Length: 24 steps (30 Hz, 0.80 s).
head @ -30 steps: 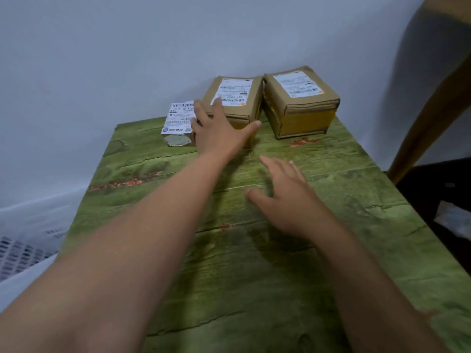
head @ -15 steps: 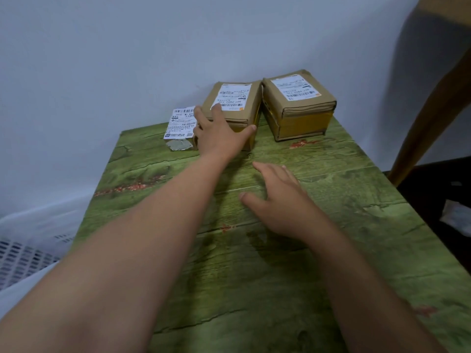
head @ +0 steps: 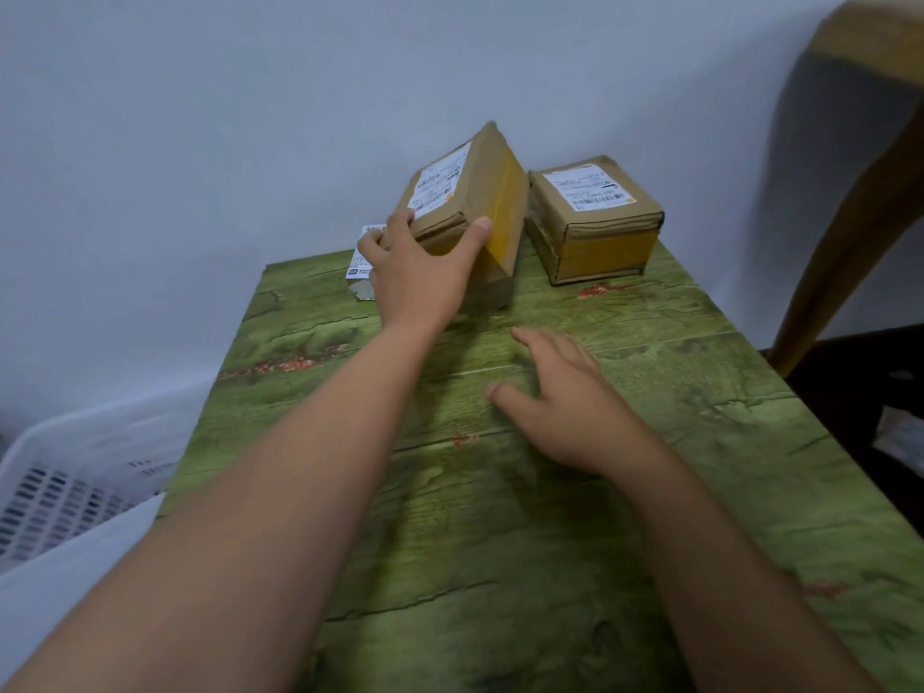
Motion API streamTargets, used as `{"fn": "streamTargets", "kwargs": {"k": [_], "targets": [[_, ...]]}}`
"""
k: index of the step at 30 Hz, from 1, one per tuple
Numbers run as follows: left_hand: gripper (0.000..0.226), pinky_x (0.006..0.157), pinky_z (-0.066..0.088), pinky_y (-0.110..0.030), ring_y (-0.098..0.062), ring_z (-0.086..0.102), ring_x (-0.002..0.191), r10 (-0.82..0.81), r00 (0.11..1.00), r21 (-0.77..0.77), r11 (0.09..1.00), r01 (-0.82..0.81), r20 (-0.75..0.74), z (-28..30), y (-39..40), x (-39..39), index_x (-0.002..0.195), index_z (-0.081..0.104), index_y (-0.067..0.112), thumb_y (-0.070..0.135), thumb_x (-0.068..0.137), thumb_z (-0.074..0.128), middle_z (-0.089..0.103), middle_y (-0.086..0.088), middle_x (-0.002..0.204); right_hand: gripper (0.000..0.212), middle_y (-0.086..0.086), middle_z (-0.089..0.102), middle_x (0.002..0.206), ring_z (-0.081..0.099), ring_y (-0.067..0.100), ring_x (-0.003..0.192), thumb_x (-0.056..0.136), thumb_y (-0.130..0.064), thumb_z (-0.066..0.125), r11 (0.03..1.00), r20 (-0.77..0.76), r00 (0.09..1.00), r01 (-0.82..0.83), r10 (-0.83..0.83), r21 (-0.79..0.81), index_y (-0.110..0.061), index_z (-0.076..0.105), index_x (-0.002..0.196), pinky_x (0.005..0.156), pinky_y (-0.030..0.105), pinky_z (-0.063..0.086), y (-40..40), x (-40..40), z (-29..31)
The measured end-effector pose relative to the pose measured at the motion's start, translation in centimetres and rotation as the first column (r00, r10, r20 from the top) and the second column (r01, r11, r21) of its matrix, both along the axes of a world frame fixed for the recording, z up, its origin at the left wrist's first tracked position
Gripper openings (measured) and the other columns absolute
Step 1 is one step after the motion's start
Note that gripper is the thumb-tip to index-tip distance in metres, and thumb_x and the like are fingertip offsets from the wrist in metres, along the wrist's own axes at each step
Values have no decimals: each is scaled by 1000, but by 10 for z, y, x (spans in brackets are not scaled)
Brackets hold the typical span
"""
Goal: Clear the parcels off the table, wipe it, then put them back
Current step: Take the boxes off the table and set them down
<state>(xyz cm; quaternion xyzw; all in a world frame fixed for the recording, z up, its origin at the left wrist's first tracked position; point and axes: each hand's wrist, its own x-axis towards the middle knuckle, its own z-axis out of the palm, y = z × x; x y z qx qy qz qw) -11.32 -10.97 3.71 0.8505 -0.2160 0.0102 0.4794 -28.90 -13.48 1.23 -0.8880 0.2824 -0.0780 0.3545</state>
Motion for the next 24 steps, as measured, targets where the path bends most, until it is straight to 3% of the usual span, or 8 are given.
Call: {"fn": "streamTargets", "kwargs": {"k": [10,18,24], "targets": [[82,101,41,-33,-17,48,118,-56,998,-70,996,55,-13,4,56,-31,137,40,29,71,71,65,30,0,133,74,-6,15,162,12,19,148,93,-51,52,1000,21,1000,-22,22,13,-30,17,154,119,46,19,20,-17,2],[71,81,34,-11,-9,49,105,-57,996,-103,993,50,-68,8,109,-72,135,46,26,62,78,67,36,3,130,81,-3,8,163,13,20,149,93,-57,48,994,86,996,12,-21,110,-26,7,156,119,42,18,32,-46,1],[67,96,41,-31,-10,52,109,-77,992,-124,990,65,-98,7,153,-98,121,54,34,75,67,60,47,1,129,77,-5,12,163,17,19,148,94,-66,31,957,214,971,45,-110,286,-30,4,156,119,45,16,39,-61,4]]}}
